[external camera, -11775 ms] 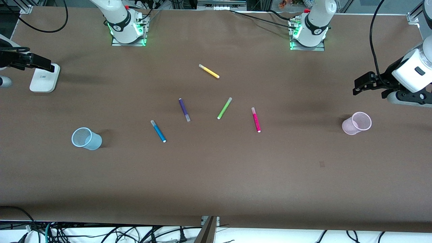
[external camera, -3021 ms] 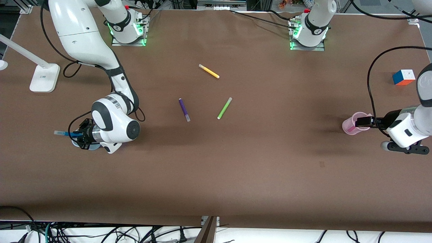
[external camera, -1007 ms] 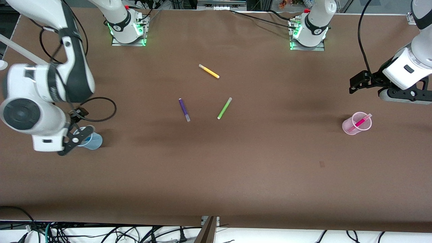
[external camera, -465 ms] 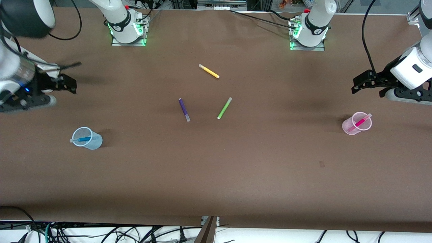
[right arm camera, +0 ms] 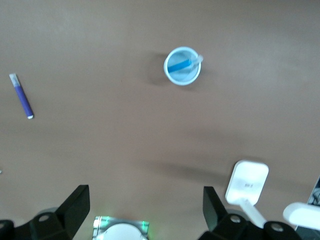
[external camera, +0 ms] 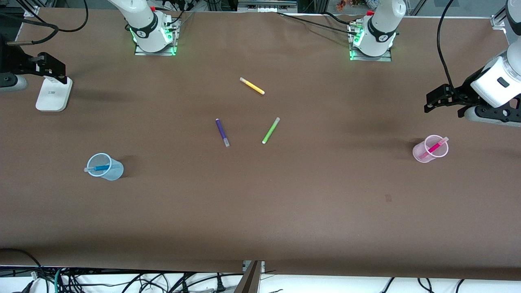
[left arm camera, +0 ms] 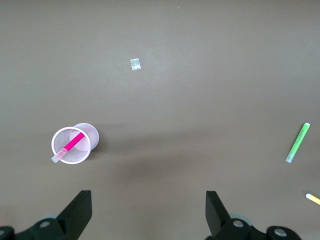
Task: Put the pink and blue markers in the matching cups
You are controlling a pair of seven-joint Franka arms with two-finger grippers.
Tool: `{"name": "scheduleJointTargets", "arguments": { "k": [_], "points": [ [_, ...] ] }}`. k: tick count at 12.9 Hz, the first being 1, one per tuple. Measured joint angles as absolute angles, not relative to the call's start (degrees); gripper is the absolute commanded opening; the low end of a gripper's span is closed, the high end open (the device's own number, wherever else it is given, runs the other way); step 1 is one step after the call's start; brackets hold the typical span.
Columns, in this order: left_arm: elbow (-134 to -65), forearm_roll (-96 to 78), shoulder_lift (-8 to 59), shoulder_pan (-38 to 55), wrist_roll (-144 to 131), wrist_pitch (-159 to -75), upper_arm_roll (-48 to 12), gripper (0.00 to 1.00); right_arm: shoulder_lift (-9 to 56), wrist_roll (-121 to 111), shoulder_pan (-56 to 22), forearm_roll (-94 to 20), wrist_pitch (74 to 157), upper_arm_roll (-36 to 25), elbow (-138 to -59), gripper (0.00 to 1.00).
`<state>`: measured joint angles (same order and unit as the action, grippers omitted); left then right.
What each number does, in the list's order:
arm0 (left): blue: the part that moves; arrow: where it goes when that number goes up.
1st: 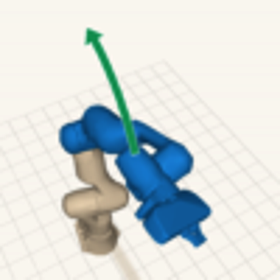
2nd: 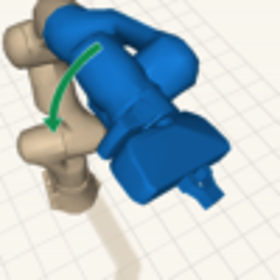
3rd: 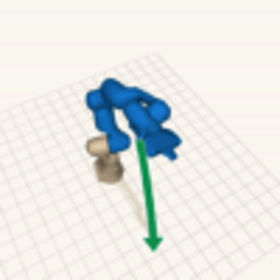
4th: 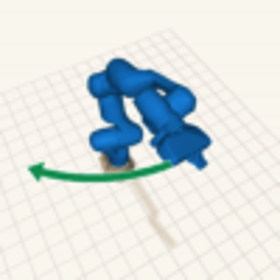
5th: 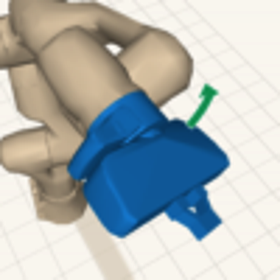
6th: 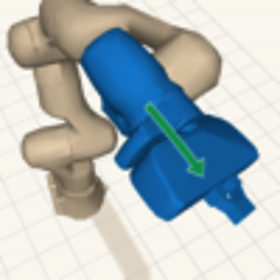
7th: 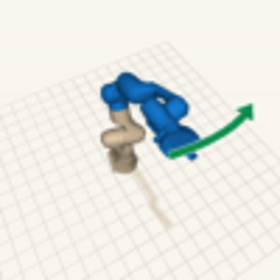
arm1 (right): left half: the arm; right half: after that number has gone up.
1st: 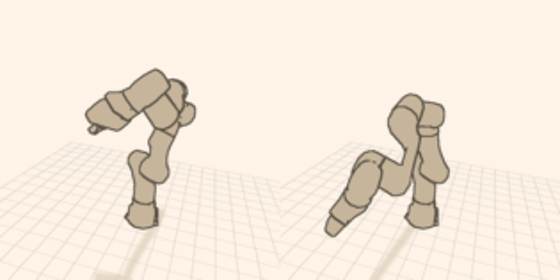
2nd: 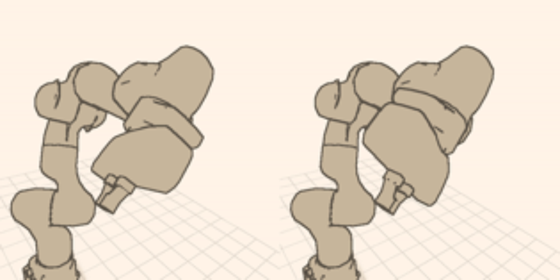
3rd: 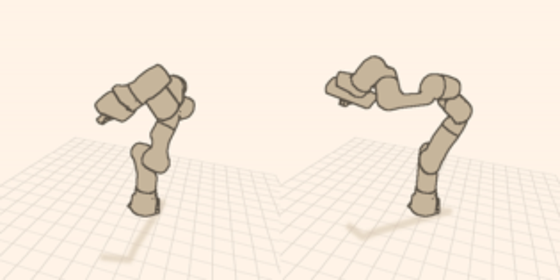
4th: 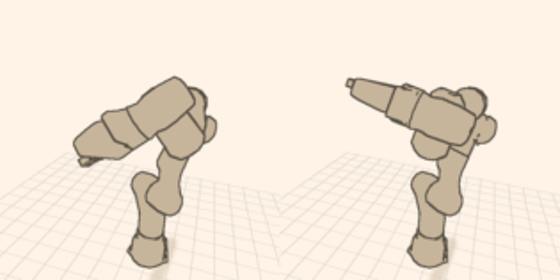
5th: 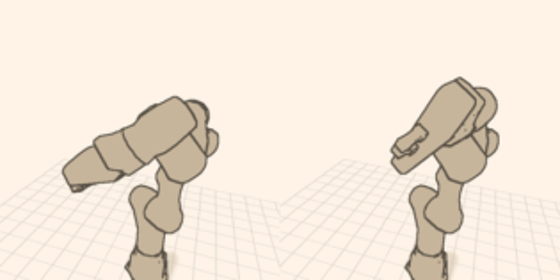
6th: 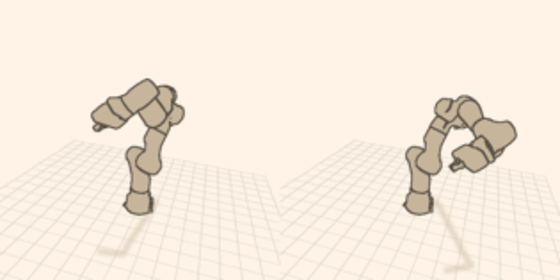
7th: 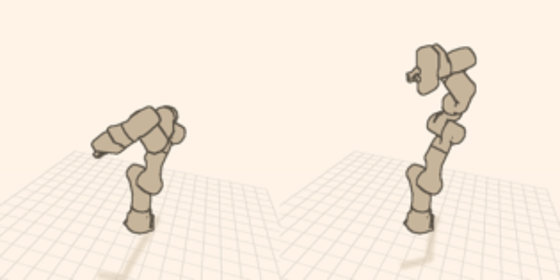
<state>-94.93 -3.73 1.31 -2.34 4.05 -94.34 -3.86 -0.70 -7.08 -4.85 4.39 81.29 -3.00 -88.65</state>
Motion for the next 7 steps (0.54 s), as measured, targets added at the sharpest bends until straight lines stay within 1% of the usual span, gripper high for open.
{"name": "scheduleJointTargets", "arguments": {
  "k": [3, 7],
  "points": [
    [-94.9, -3.5, 1.3, -2.3, 4.2, -94.3, -3.9, 1.0, -0.6, -2.0, -4.8, 0.9, 80.7, -2.8, -89.3, 1.0],
    [-94.9, -3.5, 1.3, -2.3, 4.2, -94.3, -3.9, 1.0, -0.2, -1.6, -4.4, 0.0, 80.6, -2.9, -89.3, 1.0]
  ]
}}
